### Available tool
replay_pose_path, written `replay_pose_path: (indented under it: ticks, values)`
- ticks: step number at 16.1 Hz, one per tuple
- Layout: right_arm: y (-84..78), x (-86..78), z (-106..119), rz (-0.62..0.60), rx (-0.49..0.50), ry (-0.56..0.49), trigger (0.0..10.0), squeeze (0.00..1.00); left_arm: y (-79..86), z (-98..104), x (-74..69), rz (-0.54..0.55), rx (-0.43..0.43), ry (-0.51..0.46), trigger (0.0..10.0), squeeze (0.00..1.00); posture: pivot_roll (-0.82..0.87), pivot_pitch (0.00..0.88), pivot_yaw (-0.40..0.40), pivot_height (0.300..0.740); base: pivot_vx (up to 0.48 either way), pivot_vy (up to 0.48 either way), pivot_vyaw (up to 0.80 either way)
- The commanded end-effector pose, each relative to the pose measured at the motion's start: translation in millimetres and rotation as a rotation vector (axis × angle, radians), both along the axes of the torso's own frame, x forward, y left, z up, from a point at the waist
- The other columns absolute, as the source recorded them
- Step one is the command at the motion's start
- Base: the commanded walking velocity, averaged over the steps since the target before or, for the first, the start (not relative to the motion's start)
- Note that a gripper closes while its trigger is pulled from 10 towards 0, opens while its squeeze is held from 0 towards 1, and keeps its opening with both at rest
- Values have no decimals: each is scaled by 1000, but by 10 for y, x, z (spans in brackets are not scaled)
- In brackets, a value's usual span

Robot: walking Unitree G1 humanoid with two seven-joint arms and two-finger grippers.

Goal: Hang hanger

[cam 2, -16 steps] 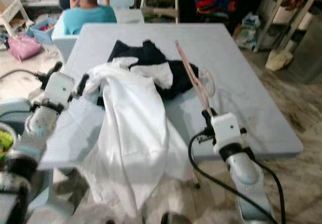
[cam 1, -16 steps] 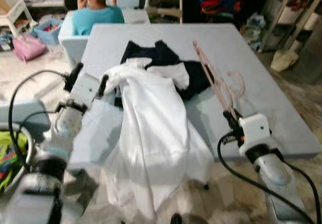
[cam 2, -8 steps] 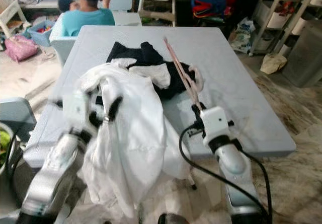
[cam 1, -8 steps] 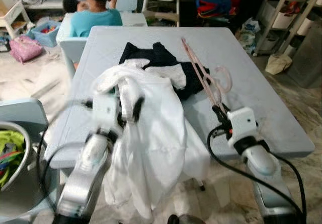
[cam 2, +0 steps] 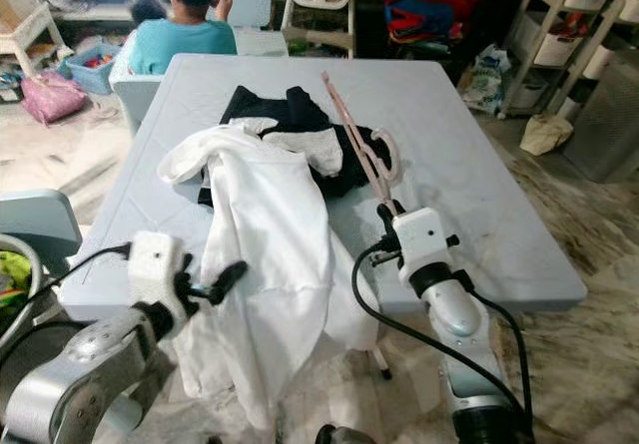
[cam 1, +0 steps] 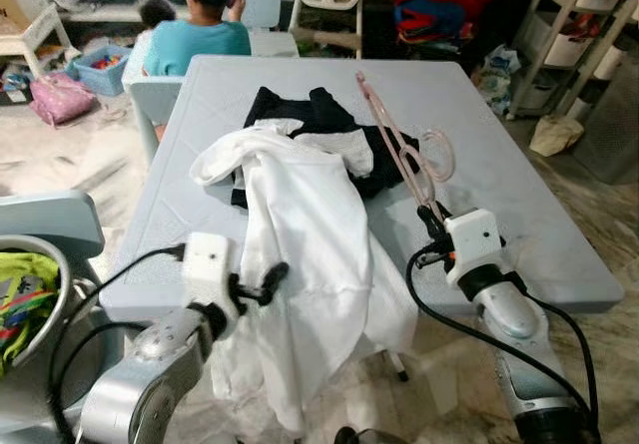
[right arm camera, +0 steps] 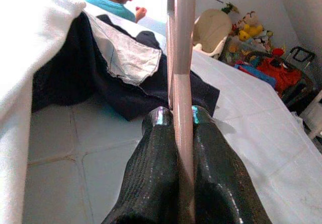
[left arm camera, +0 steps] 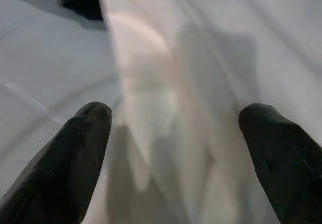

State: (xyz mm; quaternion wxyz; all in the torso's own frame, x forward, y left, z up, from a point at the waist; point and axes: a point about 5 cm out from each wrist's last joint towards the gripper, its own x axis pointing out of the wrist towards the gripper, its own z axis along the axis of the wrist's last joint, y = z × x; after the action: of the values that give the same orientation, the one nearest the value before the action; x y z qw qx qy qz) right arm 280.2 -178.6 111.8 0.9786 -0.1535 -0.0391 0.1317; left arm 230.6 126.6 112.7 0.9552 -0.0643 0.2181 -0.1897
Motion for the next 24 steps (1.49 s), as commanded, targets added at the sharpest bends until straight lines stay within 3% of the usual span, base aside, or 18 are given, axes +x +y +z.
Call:
replay_pose_path:
  ticks: [1,4,5,9,19,24]
  values:
    - [2,3,-12,3,4,2,10000,0,-50,2,-12,-47,-9,33,10000,0,57,3,-40,740,0,0,0]
    - [-46,-26,-13,-18,6,0,10000,0,-9,-107,82,-17,-18,111,10000,0,44,6,-29,740,0,0,0]
    - [-39,-30,-14,-20,7,-1,10000,0,56,-158,128,2,1,125,0,0,37,7,-26,740,0,0,0]
    - [-21,-61,-33,-18,7,2,10000,0,348,-228,420,111,62,133,0,0,23,11,-27,740,0,0,0]
    - [-65,-108,-24,-24,-7,6,10000,0,317,-288,634,108,64,110,0,0,-4,21,-28,740,0,0,0]
    - [-54,-123,-26,-22,-6,11,10000,0,460,-182,838,228,49,-7,0,0,-8,23,-34,740,0,0,0]
